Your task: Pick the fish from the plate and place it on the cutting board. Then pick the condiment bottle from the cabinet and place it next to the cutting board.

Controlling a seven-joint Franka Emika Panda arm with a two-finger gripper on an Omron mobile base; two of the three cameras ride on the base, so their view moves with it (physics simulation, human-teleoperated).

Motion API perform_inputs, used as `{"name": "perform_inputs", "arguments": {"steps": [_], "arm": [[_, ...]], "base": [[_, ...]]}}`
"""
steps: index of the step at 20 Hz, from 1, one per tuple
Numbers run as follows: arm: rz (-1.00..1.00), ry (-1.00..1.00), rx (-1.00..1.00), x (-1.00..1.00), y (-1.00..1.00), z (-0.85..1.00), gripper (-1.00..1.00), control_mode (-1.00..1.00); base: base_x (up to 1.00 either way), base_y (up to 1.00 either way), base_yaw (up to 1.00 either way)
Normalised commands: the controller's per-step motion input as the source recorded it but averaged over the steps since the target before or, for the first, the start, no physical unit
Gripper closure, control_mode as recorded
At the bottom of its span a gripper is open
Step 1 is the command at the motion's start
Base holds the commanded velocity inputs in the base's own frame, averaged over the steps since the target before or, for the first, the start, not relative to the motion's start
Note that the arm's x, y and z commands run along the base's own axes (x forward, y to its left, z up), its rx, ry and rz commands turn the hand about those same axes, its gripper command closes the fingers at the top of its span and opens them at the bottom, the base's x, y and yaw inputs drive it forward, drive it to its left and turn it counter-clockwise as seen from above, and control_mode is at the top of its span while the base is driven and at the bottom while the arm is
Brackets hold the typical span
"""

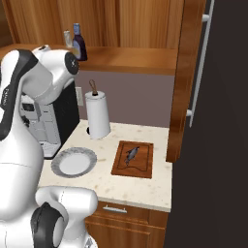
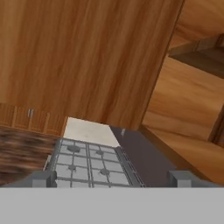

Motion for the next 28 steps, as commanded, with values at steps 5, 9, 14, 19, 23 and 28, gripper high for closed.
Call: {"name": "perform_inputs", "arguments": {"steps": [5,9,14,19,23,28], "arm": [[-0.02,0.00,0.10,0.00,-0.08,0.20,-1.00,-1.00],[-0.04,0.00,0.02,0.00,-0.09,0.14,-1.00,-1.00],[-0.05,0.00,0.00,0.00,-0.08,0.16,-1.00,-1.00],[-0.07,0.00,0.00,0.00,-0.15,0.16,-1.00,-1.00],[-0.07,0.00,0.00,0.00,-0.16,0.12,-1.00,-1.00],[-0.07,0.00,0.00,0.00,-0.18,0.01,-1.00,-1.00]], "base": [[0.00,0.00,0.00],[0.00,0.00,0.00],[0.00,0.00,0.00],[0.00,0.00,0.00],[0.00,0.00,0.00],[0.00,0.00,0.00]]}}
